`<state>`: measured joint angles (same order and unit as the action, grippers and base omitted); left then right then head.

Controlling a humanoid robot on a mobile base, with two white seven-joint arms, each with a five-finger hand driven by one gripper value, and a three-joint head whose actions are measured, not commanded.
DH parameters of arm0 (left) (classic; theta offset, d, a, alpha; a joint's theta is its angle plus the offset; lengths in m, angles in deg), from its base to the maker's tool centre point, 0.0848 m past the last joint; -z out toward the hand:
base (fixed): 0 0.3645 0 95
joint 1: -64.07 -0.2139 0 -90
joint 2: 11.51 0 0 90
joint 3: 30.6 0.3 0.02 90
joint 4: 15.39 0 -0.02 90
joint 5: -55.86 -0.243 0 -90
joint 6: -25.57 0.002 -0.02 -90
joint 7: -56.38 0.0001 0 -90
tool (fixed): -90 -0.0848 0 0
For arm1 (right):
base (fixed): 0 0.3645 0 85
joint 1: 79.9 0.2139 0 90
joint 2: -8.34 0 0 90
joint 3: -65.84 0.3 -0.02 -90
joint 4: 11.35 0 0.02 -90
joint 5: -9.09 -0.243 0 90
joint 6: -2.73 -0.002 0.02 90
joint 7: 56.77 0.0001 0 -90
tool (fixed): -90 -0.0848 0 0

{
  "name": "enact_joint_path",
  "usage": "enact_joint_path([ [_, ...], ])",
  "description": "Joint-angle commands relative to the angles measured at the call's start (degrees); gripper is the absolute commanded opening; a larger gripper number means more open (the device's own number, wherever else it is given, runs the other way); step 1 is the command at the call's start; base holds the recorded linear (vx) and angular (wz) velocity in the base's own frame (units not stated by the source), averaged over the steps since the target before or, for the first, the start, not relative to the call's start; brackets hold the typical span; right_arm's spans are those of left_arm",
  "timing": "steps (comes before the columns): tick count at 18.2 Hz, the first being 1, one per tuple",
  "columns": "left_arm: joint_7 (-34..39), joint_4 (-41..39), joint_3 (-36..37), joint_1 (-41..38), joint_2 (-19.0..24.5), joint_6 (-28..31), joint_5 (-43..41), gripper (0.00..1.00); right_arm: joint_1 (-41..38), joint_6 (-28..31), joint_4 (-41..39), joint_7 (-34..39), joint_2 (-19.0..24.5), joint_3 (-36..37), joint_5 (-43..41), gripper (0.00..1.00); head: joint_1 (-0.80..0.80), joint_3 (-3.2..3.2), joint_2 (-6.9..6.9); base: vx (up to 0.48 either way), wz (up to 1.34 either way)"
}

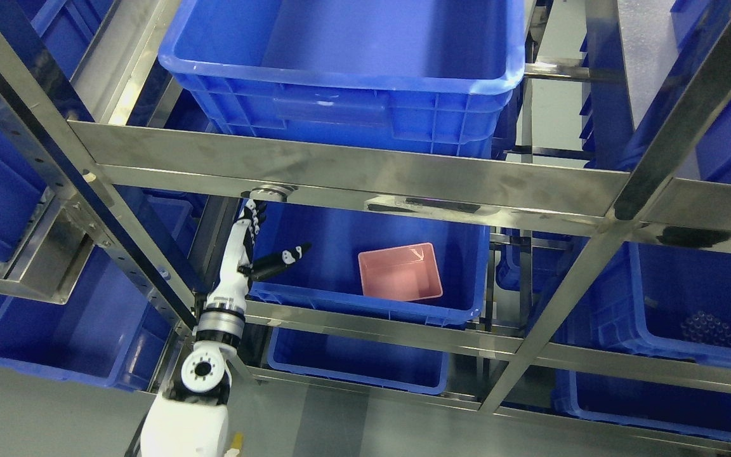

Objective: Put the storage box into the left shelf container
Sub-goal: 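Open the left hand to release the box and withdraw it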

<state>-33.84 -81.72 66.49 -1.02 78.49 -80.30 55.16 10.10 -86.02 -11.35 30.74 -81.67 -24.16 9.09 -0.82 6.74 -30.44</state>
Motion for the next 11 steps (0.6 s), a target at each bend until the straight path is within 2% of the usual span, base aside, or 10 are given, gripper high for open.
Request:
enact_joint_path([
  [1,0.14,-25.15,1.70,-12.86,1.00,-3.64,3.52,1.00,-0.71,-0.02,-1.00,0.02,-1.00,0.26,0.09,1.00,0.00,0.00,0.00,0.000,0.00],
  [4,0.14,-25.16,2.93,-15.50,1.00,-6.46,3.43,1.00,-0.71,-0.02,-1.00,0.02,-1.00,0.26,0.09,1.00,0.00,0.00,0.00,0.000,0.00],
  [11,0.22,-25.16,2.49,-16.39,1.00,-4.45,3.51,1.00,-0.71,-0.02,-1.00,0.02,-1.00,0.26,0.09,1.00,0.00,0.00,0.01,0.000,0.00],
])
